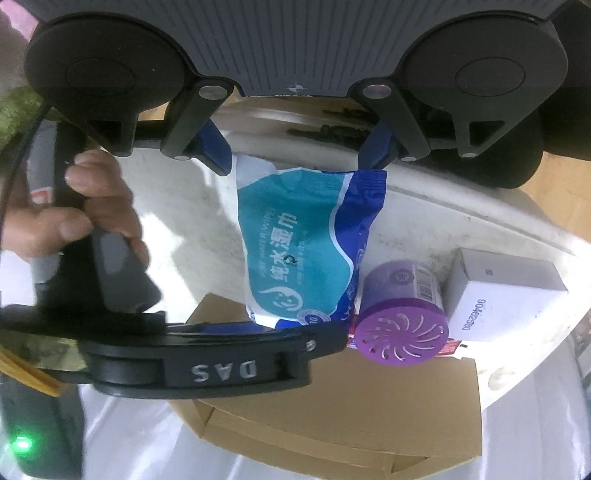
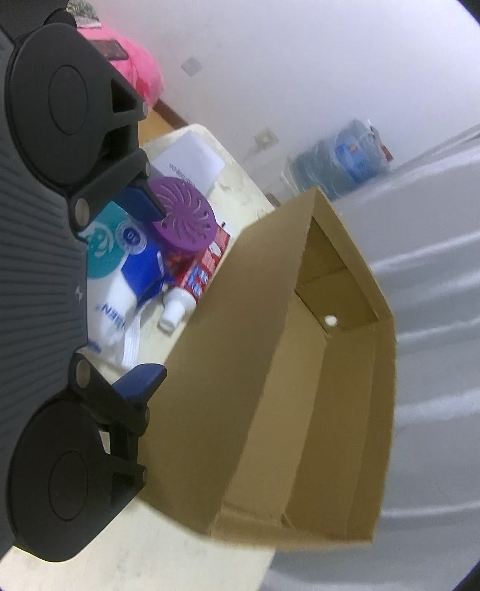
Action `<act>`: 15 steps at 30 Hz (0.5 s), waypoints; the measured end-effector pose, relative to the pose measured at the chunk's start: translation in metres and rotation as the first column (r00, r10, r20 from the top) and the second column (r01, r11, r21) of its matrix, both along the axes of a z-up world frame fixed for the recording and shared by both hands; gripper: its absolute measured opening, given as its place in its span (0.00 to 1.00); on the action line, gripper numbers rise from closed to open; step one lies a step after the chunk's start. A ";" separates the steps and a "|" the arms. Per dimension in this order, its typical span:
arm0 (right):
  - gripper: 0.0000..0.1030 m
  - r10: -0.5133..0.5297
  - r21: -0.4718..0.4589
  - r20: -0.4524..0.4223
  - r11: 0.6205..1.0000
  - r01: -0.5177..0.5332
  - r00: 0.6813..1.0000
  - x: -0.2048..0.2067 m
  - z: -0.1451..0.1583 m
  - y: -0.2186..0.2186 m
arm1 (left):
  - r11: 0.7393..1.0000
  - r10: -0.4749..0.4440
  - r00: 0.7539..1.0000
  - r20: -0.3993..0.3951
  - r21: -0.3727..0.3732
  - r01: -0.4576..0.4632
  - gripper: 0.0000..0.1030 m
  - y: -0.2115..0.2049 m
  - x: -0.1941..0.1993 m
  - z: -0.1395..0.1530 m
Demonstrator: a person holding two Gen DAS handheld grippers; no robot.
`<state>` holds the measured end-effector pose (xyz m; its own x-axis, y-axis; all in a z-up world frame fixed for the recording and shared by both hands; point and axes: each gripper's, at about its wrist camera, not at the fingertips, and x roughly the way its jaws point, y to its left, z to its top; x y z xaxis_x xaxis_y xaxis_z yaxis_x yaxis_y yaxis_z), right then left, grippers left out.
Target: Organize objects
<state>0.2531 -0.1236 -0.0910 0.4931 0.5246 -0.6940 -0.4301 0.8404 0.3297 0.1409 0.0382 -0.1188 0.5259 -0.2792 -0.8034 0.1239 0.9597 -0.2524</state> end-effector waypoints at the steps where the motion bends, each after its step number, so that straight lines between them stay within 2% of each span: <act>1: 0.84 0.013 0.000 -0.006 1.000 -0.013 1.000 0.002 -0.002 0.002 | 1.000 0.002 1.000 0.001 -0.001 -0.002 0.73 0.001 0.000 0.000; 7: 0.85 0.068 0.006 -0.104 0.998 -0.067 0.992 0.007 -0.004 0.004 | 1.000 0.014 0.999 0.030 -0.012 -0.013 0.73 0.005 0.002 0.006; 11: 0.86 0.046 0.065 -0.181 0.997 -0.035 0.982 0.000 -0.002 -0.009 | 1.000 -0.002 0.999 0.043 0.005 0.002 0.73 0.003 0.006 0.007; 15: 0.86 -0.009 0.084 -0.206 0.996 0.027 0.979 -0.011 -0.003 -0.023 | 1.000 -0.010 0.999 0.052 0.024 0.009 0.73 0.000 0.008 0.006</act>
<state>0.2419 -0.1463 -0.0943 0.3552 0.5788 -0.7340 -0.3308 0.8122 0.4804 0.1485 0.0377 -0.1124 0.5643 -0.2657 -0.7816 0.1452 0.9640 -0.2228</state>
